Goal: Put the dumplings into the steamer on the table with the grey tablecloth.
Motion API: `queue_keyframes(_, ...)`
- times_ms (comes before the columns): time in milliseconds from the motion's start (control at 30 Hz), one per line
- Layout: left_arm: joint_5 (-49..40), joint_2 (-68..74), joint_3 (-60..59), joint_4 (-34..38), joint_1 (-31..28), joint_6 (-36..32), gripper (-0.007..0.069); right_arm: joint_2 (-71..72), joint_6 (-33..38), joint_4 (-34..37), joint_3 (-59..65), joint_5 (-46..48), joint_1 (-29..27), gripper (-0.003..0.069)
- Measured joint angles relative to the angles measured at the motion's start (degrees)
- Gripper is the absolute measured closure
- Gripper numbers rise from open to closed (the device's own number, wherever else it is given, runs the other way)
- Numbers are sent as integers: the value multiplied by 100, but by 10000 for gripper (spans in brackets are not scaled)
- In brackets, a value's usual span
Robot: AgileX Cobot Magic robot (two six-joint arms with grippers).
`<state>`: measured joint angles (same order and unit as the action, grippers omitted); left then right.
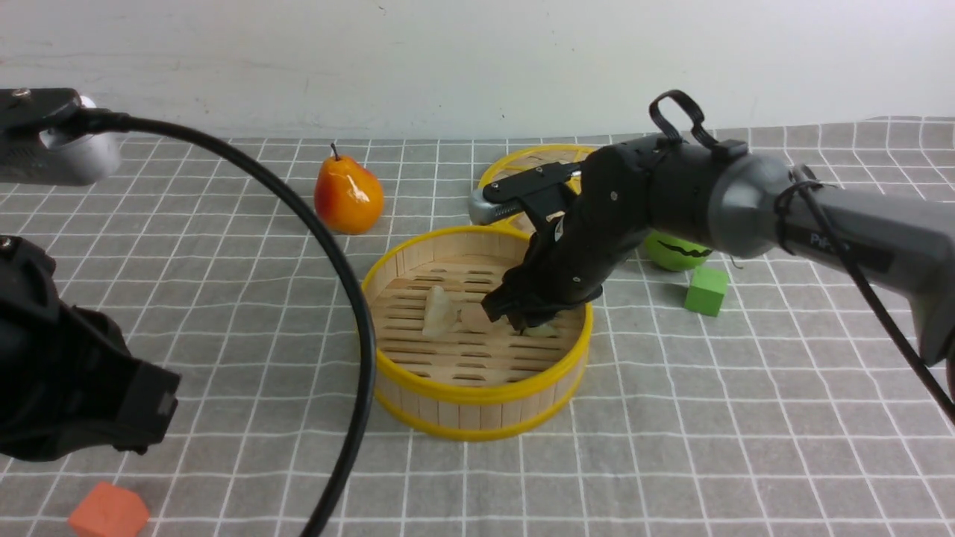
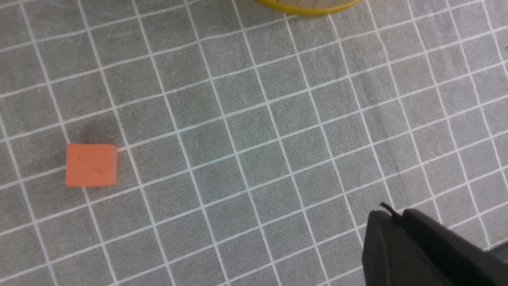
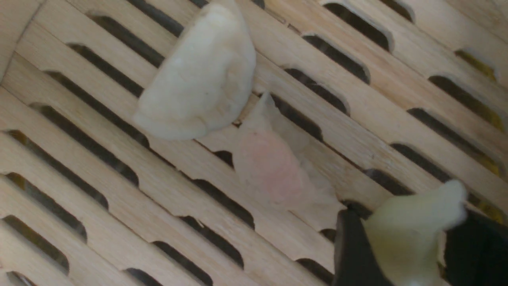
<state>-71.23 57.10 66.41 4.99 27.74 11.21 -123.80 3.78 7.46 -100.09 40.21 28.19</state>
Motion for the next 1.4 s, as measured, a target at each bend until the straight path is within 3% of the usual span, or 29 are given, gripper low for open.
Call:
queue_keyframes(167, 0, -404, -197, 4, 0, -25, 592, 456, 0, 25, -86, 779, 0, 258)
queue_keyframes(333, 95, -1395, -757, 15, 0, -27, 587, 1315, 0, 145, -122, 1357, 0, 284)
queue_keyframes(533, 740, -3217, -2069, 10, 0, 295, 586, 2645, 406, 694, 187, 1594, 0, 411)
queue_keyframes(700, 1666, -4733, -3226, 10, 0, 776, 583, 4088, 1052, 1552, 1740, 820, 0, 535)
queue_keyframes(867, 2234, -5433, -3710, 10, 0, 956, 575, 5678, 1994, 2448, 3552, -585, 0, 589)
queue_keyframes(1100, 2438, -5533, -4007, 10, 0, 972, 566, 7840, 3833, 4011, 5515, -1993, 0, 599)
queue_keyframes(1233, 2450, -5533, -4114, 10, 0, 972, 563, 8479, 4283, 4539, 6016, -2244, 0, 601)
queue_keyframes(1400, 2482, -5533, -4132, 10, 0, 972, 554, 8780, 4398, 4703, 6226, -2304, 0, 601)
